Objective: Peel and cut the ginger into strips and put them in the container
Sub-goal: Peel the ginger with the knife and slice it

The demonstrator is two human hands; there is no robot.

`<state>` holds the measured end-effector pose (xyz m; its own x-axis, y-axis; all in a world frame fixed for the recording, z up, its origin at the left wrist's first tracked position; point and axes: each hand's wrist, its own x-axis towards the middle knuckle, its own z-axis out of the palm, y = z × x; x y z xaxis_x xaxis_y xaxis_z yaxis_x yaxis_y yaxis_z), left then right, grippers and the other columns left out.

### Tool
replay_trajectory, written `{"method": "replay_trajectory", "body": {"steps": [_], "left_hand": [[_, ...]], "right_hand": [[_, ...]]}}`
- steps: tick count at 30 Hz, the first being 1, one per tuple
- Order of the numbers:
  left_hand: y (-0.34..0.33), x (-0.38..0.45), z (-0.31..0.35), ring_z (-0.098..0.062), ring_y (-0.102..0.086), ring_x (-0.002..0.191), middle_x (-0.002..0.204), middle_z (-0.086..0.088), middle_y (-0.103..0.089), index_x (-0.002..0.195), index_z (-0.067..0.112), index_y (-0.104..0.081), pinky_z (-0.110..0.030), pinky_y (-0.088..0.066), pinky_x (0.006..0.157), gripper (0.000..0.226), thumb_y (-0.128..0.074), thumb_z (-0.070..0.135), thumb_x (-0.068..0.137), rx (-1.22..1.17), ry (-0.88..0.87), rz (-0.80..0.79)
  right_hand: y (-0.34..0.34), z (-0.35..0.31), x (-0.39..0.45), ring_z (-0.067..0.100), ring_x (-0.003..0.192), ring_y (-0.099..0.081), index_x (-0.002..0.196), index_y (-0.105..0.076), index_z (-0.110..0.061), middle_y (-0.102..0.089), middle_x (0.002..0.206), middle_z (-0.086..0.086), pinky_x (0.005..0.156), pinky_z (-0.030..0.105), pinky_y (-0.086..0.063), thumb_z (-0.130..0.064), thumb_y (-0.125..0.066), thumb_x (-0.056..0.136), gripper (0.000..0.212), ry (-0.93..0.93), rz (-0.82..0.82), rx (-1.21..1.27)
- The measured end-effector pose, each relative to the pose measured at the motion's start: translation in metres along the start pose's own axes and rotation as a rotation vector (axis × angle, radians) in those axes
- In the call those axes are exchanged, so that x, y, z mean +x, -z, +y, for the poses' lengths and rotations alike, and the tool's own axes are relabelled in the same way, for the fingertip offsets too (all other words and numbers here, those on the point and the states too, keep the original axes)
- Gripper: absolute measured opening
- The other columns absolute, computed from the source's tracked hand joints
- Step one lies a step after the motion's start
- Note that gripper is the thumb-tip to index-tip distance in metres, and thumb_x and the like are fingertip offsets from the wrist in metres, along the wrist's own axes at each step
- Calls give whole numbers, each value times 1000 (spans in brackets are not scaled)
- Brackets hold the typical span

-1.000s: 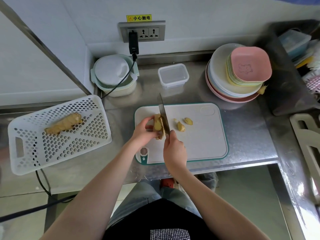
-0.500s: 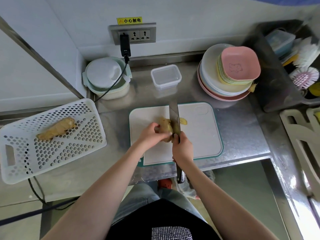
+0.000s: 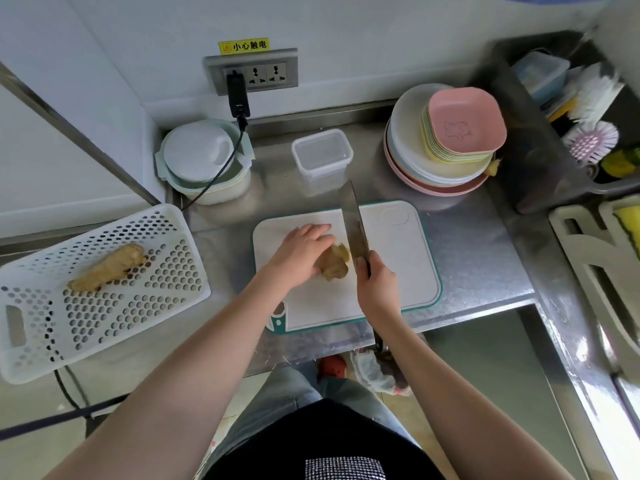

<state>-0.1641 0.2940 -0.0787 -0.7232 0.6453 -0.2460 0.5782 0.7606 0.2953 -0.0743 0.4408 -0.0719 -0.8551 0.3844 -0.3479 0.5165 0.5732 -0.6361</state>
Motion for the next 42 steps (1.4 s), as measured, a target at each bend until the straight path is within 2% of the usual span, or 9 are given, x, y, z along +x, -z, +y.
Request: {"method": "replay_trajectory", "body": {"steps": [4, 7, 11, 16, 19, 22, 27, 31, 42], "left_hand": [[3, -1, 3, -31, -54, 107, 117, -14, -58, 120, 7, -40, -38, -43, 84, 63, -77, 29, 73, -20, 65, 17], [-2, -8, 2, -34, -55, 104, 115, -13, -54, 130, 12, -37, -41, -45, 85, 80, -80, 37, 68, -64, 164, -47], [-13, -17, 14, -32, -56, 99, 116, -12, -42, 121, 9, -51, -38, -45, 86, 60, -66, 51, 80, -168, 292, -69], [-23, -25, 30, -32, -63, 80, 99, -17, -60, 102, 3, -56, -42, -55, 73, 32, -43, 32, 99, -835, 565, 75], [-24, -26, 34, -27, -64, 65, 98, -15, -63, 114, 11, -52, -35, -57, 53, 22, -42, 25, 99, -1046, 629, 62], [-26, -27, 36, -20, -62, 64, 101, -14, -63, 119, 14, -50, -25, -51, 46, 27, -43, 31, 99, -1079, 624, 46], [-31, -30, 35, -27, -65, 85, 103, -12, -63, 116, 14, -50, -40, -58, 68, 32, -47, 39, 96, -1071, 650, 58], [-30, -29, 39, -22, -63, 65, 97, -17, -62, 117, 9, -44, -27, -53, 47, 28, -43, 32, 99, -1149, 672, 53], [-32, -27, 40, -24, -62, 75, 105, -15, -58, 125, 8, -41, -26, -54, 47, 30, -37, 26, 102, -1071, 617, 66]], "right_hand": [[5, 5, -4, 28, 61, -53, 88, -45, -12, -56, 69, 5, 49, 30, -34, -32, -35, 102, 26, -15, 12, -7], [3, 5, -8, 26, 57, -50, 85, -43, -12, -54, 66, 3, 48, 30, -33, -30, -36, 102, 26, -20, 29, 26], [-4, -2, -19, 24, 53, -46, 85, -43, -12, -52, 63, 3, 46, 30, -31, -31, -35, 102, 27, -14, 24, 60], [-22, -9, -42, 18, 49, -43, 85, -42, -13, -50, 61, 1, 44, 29, -29, -28, -34, 103, 25, -44, 43, 93], [-27, -6, -49, 20, 49, -44, 85, -40, -14, -51, 62, 3, 44, 29, -31, -27, -33, 103, 23, -74, 61, 82], [-26, -5, -53, 22, 51, -45, 85, -39, -14, -52, 64, 4, 47, 30, -34, -28, -33, 103, 23, -80, 57, 82], [-28, -10, -60, 19, 51, -40, 84, -38, -13, -48, 63, 2, 49, 31, -34, -26, -34, 103, 23, -57, 32, 101], [-30, -11, -63, 24, 57, -50, 89, -40, -14, -54, 68, 4, 49, 32, -39, -26, -33, 103, 20, -75, 42, 66], [-29, -3, -66, 29, 61, -55, 89, -39, -18, -58, 73, 9, 48, 31, -39, -33, -31, 103, 22, -63, 7, -18]]}}
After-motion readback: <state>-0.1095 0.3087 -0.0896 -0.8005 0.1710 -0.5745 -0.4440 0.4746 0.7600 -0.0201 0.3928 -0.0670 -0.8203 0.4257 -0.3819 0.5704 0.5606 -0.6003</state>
